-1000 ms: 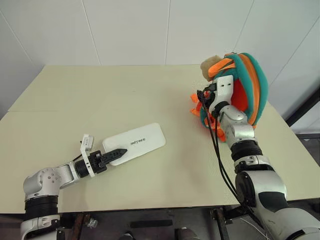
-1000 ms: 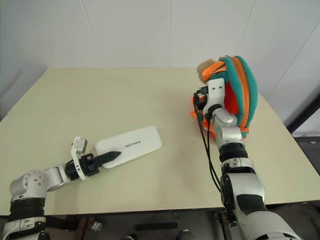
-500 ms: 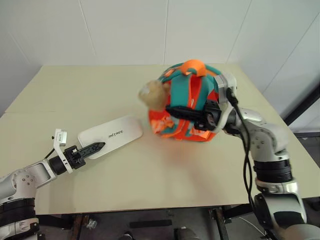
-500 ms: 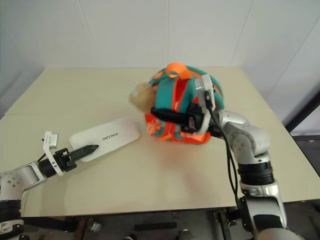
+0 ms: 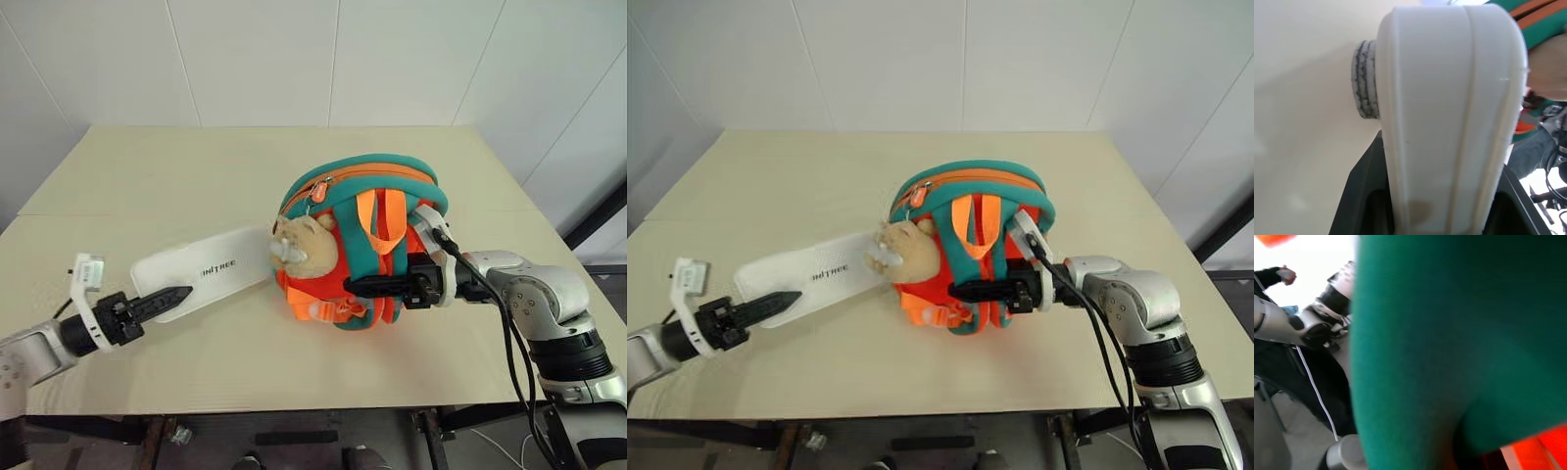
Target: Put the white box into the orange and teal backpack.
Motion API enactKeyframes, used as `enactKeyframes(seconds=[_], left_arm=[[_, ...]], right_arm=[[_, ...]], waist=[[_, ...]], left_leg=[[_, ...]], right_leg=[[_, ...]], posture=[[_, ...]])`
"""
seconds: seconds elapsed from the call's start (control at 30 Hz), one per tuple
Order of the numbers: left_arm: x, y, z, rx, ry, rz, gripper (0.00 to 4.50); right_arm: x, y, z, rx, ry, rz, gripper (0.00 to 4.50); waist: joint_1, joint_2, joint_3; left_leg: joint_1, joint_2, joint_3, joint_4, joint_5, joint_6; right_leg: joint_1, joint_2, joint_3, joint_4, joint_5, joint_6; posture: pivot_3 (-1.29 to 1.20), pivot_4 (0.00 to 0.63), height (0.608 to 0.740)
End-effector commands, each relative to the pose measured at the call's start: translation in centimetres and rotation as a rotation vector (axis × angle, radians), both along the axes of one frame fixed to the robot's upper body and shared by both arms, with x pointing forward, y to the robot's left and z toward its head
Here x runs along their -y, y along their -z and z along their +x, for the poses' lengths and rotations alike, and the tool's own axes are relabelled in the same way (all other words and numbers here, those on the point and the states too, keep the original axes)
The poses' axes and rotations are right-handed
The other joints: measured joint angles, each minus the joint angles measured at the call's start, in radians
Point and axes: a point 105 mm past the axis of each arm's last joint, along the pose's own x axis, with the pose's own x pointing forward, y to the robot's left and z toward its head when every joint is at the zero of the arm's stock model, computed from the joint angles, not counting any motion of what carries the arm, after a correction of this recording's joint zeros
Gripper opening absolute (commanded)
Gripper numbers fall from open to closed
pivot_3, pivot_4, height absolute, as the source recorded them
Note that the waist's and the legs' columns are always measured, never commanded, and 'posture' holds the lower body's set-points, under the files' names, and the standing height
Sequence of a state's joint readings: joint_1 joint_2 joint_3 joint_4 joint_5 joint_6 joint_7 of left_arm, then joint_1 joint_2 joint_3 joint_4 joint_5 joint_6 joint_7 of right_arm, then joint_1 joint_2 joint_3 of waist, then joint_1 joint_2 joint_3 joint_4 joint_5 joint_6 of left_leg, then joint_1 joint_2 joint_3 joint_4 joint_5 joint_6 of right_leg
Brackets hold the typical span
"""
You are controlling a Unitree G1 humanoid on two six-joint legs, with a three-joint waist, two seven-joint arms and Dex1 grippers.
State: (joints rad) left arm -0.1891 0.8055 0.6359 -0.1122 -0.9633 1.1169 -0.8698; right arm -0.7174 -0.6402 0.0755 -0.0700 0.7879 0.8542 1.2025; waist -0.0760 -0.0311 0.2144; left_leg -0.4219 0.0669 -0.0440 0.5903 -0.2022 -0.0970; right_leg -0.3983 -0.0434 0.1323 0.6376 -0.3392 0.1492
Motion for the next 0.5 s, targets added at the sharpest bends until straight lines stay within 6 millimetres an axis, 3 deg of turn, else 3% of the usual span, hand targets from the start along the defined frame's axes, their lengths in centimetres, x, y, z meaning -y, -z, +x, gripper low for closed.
enactKeyframes(seconds=[0.03, 0.37, 0.5], left_arm=[[0.9, -3.8, -1.8, 0.211, 0.083, 0.027, 1.33], [3.0, -6.2, -3.1, 0.412, 0.238, 0.151, 1.33], [4.1, -5.7, -0.9, 0.475, 0.255, 0.287, 1.33]], right_arm=[[-0.3, 0.4, 0.2, 0.026, -0.011, -0.008, 0.02], [-0.9, 1.1, 1.1, 0.046, -0.007, -0.015, 0.02], [-1.1, 1.3, 1.0, 0.049, -0.011, -0.013, 0.02]], waist=[[0.0, 0.0, 0.0], [0.0, 0.0, 0.0], [0.005, 0.0, 0.0]], left_leg=[[0.0, 0.0, 0.0, 0.0, 0.0, 0.0], [0.0, 0.0, 0.001, 0.0, 0.0, 0.0], [0.0, 0.0, 0.001, 0.0, -0.001, 0.0]], right_leg=[[0.0, 0.0, 0.0, 0.0, 0.0, 0.0], [0.0, 0.0, 0.0, -0.001, 0.0, 0.0], [0.0, 0.0, 0.0, -0.001, 0.0, 0.0]], posture=[[0.0, 0.15, 0.74], [0.0, 0.15, 0.74], [0.0, 0.15, 0.74]])
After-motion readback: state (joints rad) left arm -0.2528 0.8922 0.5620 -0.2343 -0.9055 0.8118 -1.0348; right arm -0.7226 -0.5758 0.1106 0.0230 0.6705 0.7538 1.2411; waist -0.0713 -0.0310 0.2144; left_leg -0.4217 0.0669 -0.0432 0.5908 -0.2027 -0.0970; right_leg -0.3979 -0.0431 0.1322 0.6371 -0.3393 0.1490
